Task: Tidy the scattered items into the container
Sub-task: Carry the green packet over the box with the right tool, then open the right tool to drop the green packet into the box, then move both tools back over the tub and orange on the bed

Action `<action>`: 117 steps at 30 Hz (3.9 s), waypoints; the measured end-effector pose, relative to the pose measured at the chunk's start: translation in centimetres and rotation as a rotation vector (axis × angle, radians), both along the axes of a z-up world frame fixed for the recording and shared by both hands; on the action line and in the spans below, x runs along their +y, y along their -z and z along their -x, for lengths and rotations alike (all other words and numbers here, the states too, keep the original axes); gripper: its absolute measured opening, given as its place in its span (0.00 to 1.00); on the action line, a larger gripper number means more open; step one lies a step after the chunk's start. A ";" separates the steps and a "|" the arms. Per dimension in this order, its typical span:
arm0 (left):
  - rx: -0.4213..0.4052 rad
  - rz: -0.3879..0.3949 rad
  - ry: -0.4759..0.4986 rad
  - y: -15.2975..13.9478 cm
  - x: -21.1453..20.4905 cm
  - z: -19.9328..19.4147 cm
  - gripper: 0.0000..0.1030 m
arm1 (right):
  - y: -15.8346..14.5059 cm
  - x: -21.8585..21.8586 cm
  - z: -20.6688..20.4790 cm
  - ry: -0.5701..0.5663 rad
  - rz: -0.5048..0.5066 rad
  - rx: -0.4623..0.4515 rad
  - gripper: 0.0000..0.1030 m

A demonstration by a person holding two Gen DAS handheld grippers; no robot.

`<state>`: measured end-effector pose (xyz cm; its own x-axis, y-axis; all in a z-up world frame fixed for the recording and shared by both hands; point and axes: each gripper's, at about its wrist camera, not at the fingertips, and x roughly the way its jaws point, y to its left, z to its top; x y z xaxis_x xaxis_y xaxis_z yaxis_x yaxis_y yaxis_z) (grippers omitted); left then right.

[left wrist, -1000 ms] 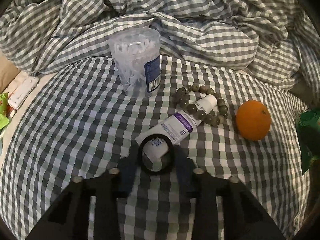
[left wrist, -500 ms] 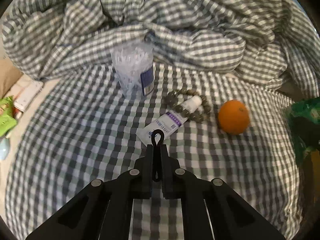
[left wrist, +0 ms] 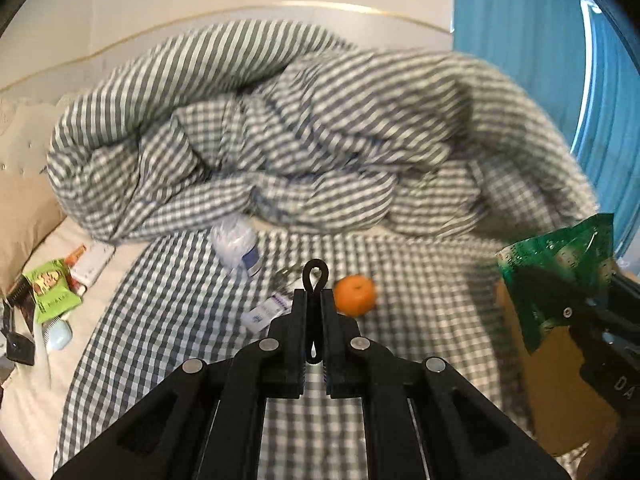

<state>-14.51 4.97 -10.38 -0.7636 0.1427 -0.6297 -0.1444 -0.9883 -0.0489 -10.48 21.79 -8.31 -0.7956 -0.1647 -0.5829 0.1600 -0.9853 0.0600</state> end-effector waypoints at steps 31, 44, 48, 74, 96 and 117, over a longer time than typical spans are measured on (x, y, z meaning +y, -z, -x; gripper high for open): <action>0.147 -0.003 0.298 -8.8 18.0 -12.0 0.06 | -4.2 20.2 -14.6 0.378 -0.037 0.054 0.33; 0.098 0.017 0.382 -6.5 23.6 -11.3 0.06 | -3.0 25.3 -16.7 0.490 -0.024 0.083 0.87; 0.068 0.008 0.424 -5.5 26.1 -11.0 0.06 | -3.3 26.5 -18.0 0.528 -0.035 0.093 0.95; 0.018 -0.042 0.462 -4.3 28.5 -9.9 0.93 | -5.0 26.7 -20.0 0.582 -0.058 0.127 1.00; 0.082 -0.055 -0.010 -5.7 0.3 -5.9 1.00 | -6.9 5.8 -9.9 0.210 -0.079 0.205 1.00; 0.046 -0.009 -0.167 -1.4 -10.4 -1.8 1.00 | -2.8 -3.3 -1.9 0.043 -0.109 0.117 1.00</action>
<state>-12.74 -5.47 -9.01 -0.8053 0.0168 -0.5926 0.0193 -0.9983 -0.0545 -8.54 18.49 -5.53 -0.8643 -0.0694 -0.4982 0.1168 -0.9910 -0.0647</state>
